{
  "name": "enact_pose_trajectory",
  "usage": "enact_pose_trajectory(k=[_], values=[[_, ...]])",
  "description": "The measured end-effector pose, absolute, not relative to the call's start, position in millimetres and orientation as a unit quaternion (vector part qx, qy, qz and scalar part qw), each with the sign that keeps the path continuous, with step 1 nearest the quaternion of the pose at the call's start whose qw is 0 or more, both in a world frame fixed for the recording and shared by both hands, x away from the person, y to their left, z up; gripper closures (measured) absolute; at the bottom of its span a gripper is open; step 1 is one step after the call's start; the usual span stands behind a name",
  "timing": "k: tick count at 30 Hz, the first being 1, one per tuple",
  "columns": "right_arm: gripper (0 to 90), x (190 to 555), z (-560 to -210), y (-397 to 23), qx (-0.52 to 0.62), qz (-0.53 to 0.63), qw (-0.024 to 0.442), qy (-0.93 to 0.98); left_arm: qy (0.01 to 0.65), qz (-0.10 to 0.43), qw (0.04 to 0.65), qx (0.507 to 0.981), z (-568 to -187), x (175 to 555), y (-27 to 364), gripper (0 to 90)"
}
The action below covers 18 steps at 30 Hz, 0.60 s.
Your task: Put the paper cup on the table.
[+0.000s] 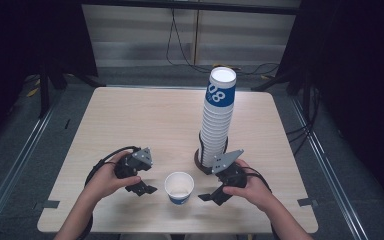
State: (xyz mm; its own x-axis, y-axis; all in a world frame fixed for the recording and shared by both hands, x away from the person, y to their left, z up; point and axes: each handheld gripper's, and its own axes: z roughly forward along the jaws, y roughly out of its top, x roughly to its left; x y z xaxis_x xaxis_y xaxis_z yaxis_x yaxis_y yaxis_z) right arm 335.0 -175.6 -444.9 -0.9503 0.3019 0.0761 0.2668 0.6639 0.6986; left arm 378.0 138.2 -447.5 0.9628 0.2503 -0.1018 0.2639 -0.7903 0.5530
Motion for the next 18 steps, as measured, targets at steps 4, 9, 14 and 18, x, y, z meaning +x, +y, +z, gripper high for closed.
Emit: enact_pose_trajectory(k=[4,9,14,18], values=[[13.0,332,-447,-184,0.166,0.377,0.027,0.911,0.133,-0.008,0.299,0.945,-448,379,143,17.7],[13.0,329,-449,-196,0.180,0.382,0.031,0.906,0.135,-0.005,0.307,0.942,-448,381,149,17.7],[13.0,327,-450,-206,0.188,0.380,0.037,0.905,0.143,-0.005,0.313,0.939,-448,383,154,17.7],[13.1,325,-452,-212,0.194,0.380,0.041,0.904,0.150,-0.005,0.318,0.936,-448,385,160,17.6]])
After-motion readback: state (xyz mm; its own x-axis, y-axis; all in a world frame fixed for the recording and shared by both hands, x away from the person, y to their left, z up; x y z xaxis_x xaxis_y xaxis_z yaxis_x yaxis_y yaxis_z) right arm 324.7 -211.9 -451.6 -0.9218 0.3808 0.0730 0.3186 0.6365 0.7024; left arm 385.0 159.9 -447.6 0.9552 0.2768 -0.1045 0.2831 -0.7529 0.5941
